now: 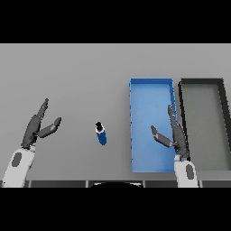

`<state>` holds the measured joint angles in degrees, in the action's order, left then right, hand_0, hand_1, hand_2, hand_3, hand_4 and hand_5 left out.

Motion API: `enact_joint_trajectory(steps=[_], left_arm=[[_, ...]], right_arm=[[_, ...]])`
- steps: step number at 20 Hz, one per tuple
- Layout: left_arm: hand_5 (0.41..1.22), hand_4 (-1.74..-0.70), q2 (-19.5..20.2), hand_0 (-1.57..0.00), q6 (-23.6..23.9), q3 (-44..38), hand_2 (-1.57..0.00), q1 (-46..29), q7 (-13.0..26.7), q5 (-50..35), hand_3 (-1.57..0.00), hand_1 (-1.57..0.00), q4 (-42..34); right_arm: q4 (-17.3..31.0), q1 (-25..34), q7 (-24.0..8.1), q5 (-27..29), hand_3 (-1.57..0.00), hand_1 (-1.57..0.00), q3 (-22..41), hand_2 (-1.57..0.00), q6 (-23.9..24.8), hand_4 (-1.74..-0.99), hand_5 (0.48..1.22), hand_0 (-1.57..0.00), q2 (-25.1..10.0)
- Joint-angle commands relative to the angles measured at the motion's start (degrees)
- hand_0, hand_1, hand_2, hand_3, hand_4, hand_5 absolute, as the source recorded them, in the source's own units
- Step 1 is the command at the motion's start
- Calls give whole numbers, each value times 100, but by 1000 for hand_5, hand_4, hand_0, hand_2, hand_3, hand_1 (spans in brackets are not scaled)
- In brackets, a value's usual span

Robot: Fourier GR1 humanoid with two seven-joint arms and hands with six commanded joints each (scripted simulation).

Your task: Pick up the blue pipe and place it into the blue bin.

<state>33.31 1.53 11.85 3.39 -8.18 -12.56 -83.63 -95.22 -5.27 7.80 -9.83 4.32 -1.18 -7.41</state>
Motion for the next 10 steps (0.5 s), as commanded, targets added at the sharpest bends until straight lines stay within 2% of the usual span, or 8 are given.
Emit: enact_joint_trajectory(steps=[1, 2, 3, 6, 8, 10], left_arm=[[592, -959, 42, 1, -63, 4, 1, 13, -38, 6, 1, 1, 28], [595, -961, 45, 1, -115, 42, 1, 20, -35, 16, 1, 1, 26], [594, -960, 81, 1, -187, 49, 1, -28, -88, -11, 1, 1, -11], [584, -976, 239, 1, -639, 166, 1, -192, -354, -116, 1, 1, -189], [561, -1007, 442, 1, -885, 315, 1, -324, -274, -102, 1, 1, -468], [535, -1048, 472, 1, -1110, 550, 1, -385, -179, -54, 1, 1, -673]], right_arm=[[-112, -43, -55, -44, 1, 1, 32, 1, -12, -1193, 622, 1, -42], [-98, 11, -162, -38, 1, 1, 4, 1, -14, -1196, 623, 1, -76], [-167, -52, -113, -34, 1, 1, 41, 1, -63, -1206, 625, 1, -94], [-230, -49, -233, -62, 1, 1, 58, 1, -57, -1192, 621, 1, -110], [-191, -71, -183, -90, 1, 1, 89, 1, -65, -1180, 617, 1, -96], [-115, 2, -227, -139, 1, 1, 131, 1, -37, -1176, 615, 1, -41]])
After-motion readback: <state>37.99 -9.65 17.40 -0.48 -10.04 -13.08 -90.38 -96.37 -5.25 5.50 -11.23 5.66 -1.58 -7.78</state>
